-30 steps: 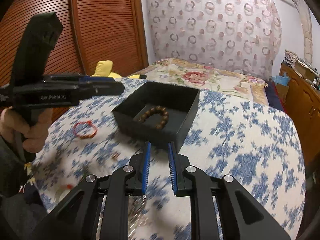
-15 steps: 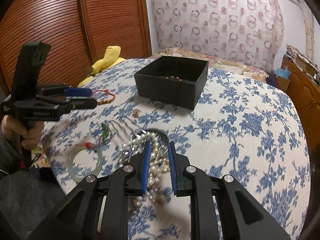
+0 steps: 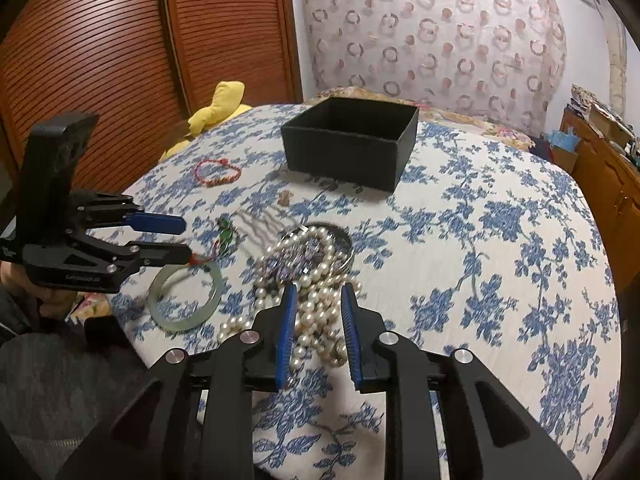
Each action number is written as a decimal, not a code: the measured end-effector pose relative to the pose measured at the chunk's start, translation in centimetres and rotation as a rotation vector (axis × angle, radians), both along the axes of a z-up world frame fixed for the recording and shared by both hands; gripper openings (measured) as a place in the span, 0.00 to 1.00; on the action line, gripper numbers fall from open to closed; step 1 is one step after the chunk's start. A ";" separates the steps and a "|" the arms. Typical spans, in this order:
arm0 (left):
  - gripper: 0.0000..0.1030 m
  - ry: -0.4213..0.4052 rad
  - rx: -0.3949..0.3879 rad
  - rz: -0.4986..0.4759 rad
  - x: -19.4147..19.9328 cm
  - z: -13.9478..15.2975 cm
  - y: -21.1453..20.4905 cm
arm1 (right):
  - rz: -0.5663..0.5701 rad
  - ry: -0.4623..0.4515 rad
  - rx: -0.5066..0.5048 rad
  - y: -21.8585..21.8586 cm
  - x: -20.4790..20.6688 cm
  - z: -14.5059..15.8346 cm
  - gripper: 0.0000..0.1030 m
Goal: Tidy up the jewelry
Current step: 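Move the right tool to the pearl necklaces while the left tool reaches the jade bangle, then grasp the jade bangle with the left tool while the right tool grasps the pearl necklace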
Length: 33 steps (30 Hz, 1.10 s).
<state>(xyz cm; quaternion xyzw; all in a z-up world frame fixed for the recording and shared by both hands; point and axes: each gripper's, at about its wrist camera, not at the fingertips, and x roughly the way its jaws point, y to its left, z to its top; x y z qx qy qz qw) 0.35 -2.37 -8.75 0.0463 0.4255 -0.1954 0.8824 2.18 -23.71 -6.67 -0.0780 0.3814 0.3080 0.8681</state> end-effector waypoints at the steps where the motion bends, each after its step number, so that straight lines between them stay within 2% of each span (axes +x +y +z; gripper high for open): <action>1: 0.32 0.006 0.003 -0.007 -0.1 -0.2 -0.3 | 0.006 0.004 -0.005 0.0 -0.2 -0.1 0.24; 7: 0.18 0.009 0.025 -0.015 -0.1 -0.8 -0.8 | 0.033 0.027 -0.015 0.4 -1.1 -0.4 0.24; 9: 0.10 0.006 0.030 -0.017 -0.1 -0.8 -0.8 | 0.053 0.031 -0.025 0.7 -1.5 -0.6 0.24; 11: 0.08 0.002 0.035 -0.014 0.0 -0.8 -0.7 | 0.070 0.035 -0.028 1.1 -1.9 -0.7 0.24; 16: 0.07 0.004 0.020 0.016 0.3 -0.8 0.1 | 0.109 0.047 -0.044 2.0 -2.1 -1.1 0.24; 23: 0.08 0.005 0.018 0.018 0.4 -0.8 0.1 | 0.144 0.072 -0.093 2.7 -2.0 -2.1 0.24; 29: 0.08 -0.004 0.022 0.021 0.4 -0.9 0.0 | 0.173 0.076 -0.096 2.7 -1.7 -2.0 0.24; 32: 0.07 -0.005 0.016 0.026 0.5 -0.8 0.0 | 0.190 0.083 -0.087 2.6 -1.6 -2.0 0.09; 33: 0.07 -0.008 0.014 0.033 0.5 -0.7 0.1 | 0.184 0.072 -0.097 2.6 -1.6 -2.0 0.09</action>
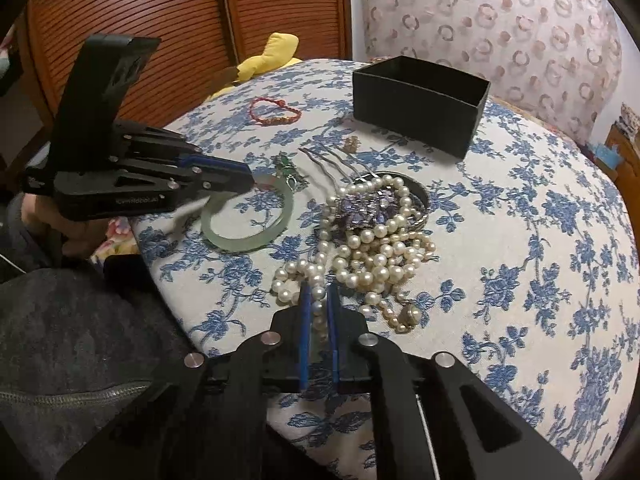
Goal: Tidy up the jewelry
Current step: 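Grasp the jade bangle with the left tool while the right tool grasps the pearl necklace, then lift the jade bangle and pearl necklace and carry both over the black box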
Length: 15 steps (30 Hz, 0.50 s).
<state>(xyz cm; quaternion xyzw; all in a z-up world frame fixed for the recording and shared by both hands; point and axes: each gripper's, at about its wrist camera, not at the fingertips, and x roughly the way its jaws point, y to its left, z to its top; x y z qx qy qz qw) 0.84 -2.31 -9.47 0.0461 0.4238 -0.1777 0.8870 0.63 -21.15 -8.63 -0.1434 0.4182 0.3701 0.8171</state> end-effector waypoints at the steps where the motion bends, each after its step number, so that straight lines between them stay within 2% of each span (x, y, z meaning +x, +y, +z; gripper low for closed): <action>1: 0.07 -0.007 -0.004 0.006 0.0 0.1 0.1 | -0.005 -0.007 -0.001 -0.1 0.1 0.0 0.09; 7: 0.07 -0.053 -0.047 0.048 0.3 1.9 1.1 | -0.058 -0.063 0.053 -1.2 1.5 1.9 0.08; 15: 0.07 -0.124 -0.081 0.080 1.4 4.6 2.0 | -0.102 -0.182 0.118 -2.2 3.3 6.4 0.08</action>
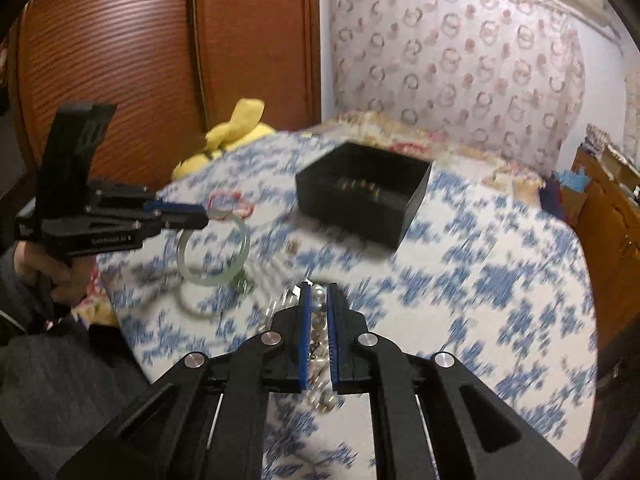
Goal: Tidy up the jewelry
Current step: 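Lift the jade bangle and pearl necklace and carry both over the black box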
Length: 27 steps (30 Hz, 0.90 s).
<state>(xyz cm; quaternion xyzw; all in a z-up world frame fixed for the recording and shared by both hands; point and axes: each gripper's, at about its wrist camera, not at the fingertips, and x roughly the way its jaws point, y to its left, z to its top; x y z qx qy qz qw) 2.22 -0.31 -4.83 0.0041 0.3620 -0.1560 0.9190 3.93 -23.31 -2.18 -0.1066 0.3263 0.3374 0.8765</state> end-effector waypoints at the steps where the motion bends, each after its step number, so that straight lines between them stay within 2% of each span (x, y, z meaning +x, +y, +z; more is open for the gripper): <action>1: 0.07 -0.004 -0.002 0.003 0.2 0.2 0.0 | -0.004 -0.013 0.004 -0.1 0.2 0.5 0.08; 19: 0.07 -0.066 -0.026 0.025 2.3 2.5 0.0 | -0.022 -0.239 0.061 0.2 2.0 9.5 0.08; 27: 0.07 -0.087 -0.035 0.041 3.2 3.4 0.1 | -0.056 -0.290 0.066 0.0 3.7 12.0 0.08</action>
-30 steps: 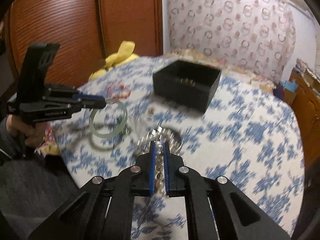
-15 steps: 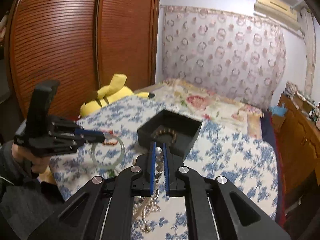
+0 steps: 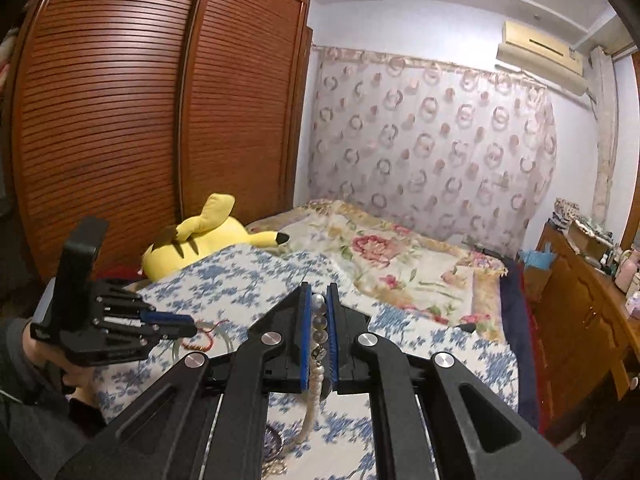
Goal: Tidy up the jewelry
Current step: 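Lift the jade bangle and pearl necklace and carry both over the black box, then lower the bangle and pearls into the box and open both tools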
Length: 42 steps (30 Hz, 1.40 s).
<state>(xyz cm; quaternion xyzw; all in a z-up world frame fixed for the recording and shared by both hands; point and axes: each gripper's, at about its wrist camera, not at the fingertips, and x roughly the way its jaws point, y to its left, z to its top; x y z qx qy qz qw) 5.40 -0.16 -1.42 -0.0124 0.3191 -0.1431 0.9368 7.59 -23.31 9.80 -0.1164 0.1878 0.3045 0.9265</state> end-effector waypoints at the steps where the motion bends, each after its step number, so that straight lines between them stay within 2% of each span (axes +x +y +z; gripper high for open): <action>1: 0.07 -0.003 0.001 0.001 0.2 0.2 0.0 | -0.003 -0.006 -0.001 0.0 0.1 0.3 0.08; 17: 0.07 -0.042 0.015 0.033 3.9 2.1 -0.3 | -0.040 -0.080 0.007 1.6 5.4 4.8 0.08; 22: 0.07 -0.041 0.006 0.035 5.4 2.4 -0.4 | -0.046 -0.073 0.006 2.5 7.5 5.2 0.08; 28: 0.08 -0.039 0.013 0.043 6.9 2.5 -0.7 | -0.057 -0.012 -0.020 3.6 10.3 3.0 0.08; 38: 0.08 -0.004 0.015 0.052 9.5 1.4 -1.0 | -0.043 0.174 -0.074 5.1 13.2 -4.4 0.09; 42: 0.08 0.017 0.018 0.055 11.1 0.7 -1.5 | -0.039 0.209 -0.083 5.1 13.3 -6.2 0.09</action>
